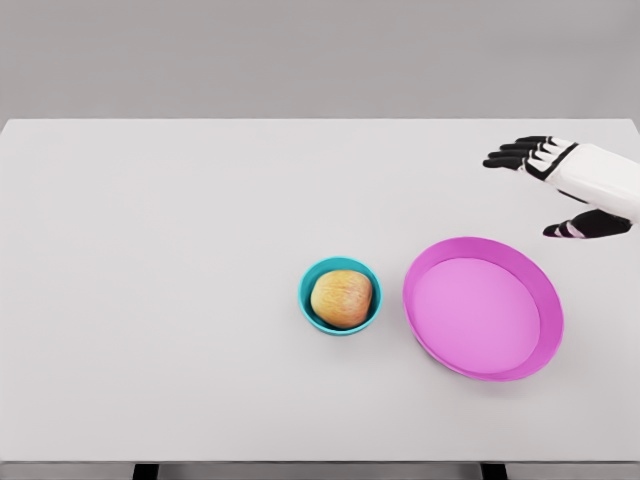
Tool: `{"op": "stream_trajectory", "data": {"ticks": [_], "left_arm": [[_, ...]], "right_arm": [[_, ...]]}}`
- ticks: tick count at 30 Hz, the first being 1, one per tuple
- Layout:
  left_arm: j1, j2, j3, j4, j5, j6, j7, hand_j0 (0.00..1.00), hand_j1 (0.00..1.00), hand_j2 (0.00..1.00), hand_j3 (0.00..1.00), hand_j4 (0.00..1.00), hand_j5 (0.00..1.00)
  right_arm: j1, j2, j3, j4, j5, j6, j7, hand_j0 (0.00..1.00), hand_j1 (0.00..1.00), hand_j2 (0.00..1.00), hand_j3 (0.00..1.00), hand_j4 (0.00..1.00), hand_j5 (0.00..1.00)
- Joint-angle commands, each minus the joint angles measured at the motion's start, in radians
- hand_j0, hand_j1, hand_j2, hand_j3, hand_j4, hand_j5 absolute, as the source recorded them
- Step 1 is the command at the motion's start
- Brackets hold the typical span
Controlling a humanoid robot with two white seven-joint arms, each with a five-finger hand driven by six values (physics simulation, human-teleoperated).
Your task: Put the apple from the pink plate into the blue bowl with your right arm
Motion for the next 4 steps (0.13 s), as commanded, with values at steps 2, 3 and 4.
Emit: {"op": "stream_trajectory", "data": {"ticks": [2,3,4], "left_arm": [[0.0,0.0,-0.001,0.0,-0.002,-0.002,0.0,1.0,1.0,1.0,1.0,1.0,1.0],[-0.012,0.0,-0.003,-0.001,0.005,-0.007,0.0,1.0,1.0,1.0,1.0,1.0,1.0],[-0.014,0.0,-0.005,-0.003,-0.002,-0.007,0.0,1.0,1.0,1.0,1.0,1.0,1.0]], "right_arm": [[-0.002,0.033,0.022,0.016,0.012,0.003,0.0,1.0,1.0,1.0,1.0,1.0,1.0],[-0.002,0.045,0.022,0.016,0.026,0.003,0.0,1.0,1.0,1.0,1.0,1.0,1.0],[-0.003,0.056,0.022,0.025,0.046,0.003,0.0,1.0,1.0,1.0,1.0,1.0,1.0]]}}
